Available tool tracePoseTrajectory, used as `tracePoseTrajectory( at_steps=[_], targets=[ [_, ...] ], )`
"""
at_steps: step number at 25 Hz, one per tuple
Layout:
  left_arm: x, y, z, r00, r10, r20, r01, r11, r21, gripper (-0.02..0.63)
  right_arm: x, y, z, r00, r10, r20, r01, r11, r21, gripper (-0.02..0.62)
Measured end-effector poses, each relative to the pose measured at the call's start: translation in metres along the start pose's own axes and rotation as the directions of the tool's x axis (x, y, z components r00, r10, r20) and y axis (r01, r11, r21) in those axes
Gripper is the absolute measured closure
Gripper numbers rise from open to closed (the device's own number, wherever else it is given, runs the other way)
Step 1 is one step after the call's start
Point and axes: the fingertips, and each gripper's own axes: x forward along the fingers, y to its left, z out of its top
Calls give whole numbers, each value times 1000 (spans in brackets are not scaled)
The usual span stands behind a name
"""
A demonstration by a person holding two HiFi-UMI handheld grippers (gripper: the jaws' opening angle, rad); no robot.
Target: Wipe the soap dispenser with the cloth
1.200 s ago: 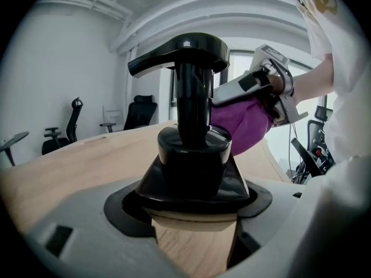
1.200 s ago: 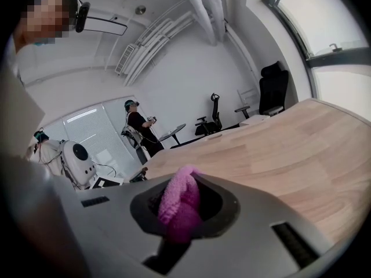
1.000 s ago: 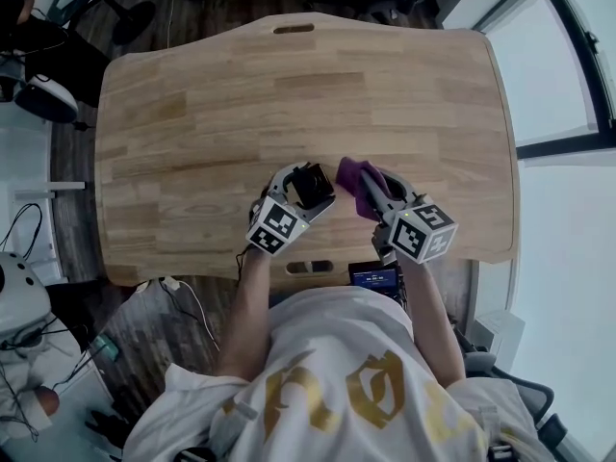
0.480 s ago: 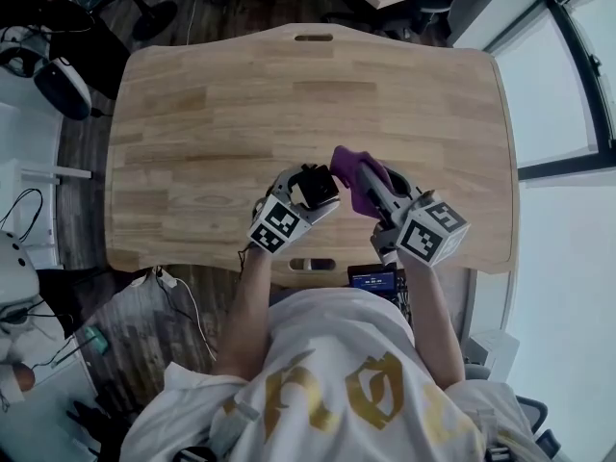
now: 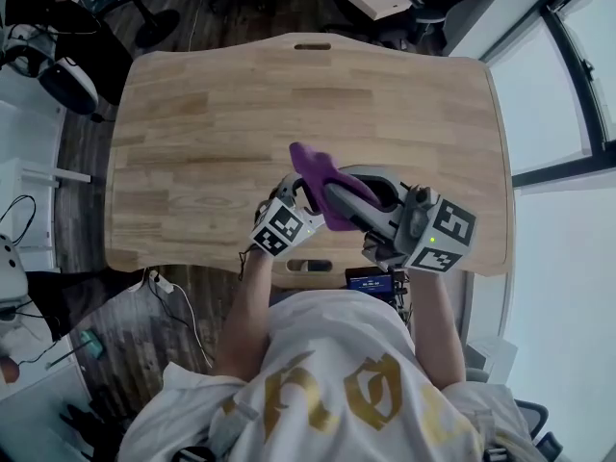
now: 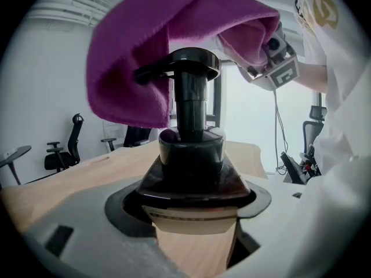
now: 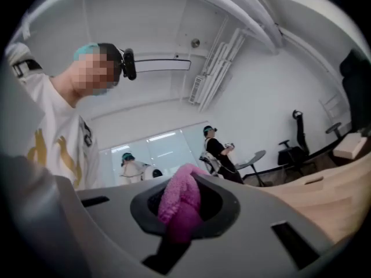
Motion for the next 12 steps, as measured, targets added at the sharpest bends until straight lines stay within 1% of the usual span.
tracePoseTrajectory(
  at_steps=[1, 2, 3, 4, 5, 6, 9, 12],
  targets=[
    [-1, -1, 3, 1000, 1, 8, -1, 1000, 4, 242, 0, 1, -1, 1000, 26, 2, -26, 1000, 11, 571],
    [-2, -1, 7, 1000, 2, 15, -2, 1000, 9, 242, -1, -4, -5, 1000, 11, -9, -11, 1000, 15, 571],
    [-3, -2, 10, 1000, 3, 21, -3, 1000, 14, 242, -3, -14, -12, 999, -40, -36, 40, 999, -1, 571],
    [-4, -3, 13, 1000, 3, 27, -4, 1000, 19, 242, -6, -24, -20, 991, -106, -76, 104, 994, -38, 571],
    [-6, -3, 15, 999, 3, 34, -4, 1000, 21, 242, -8, -33, -28, 979, -167, -118, 158, 984, -88, 571],
    [-8, -3, 18, 999, 3, 43, -4, 1000, 22, 242, -9, -39, -34, 965, -212, -151, 192, 972, -135, 571],
    [-12, -4, 24, 998, 0, 60, -1, 1000, 15, 242, -10, -48, -44, 935, -291, -202, 244, 942, -230, 571],
    [-9, -7, 28, 998, -7, 61, 6, 1000, 18, 242, -13, -55, -51, 894, -372, -248, 275, 895, -352, 571]
  ],
)
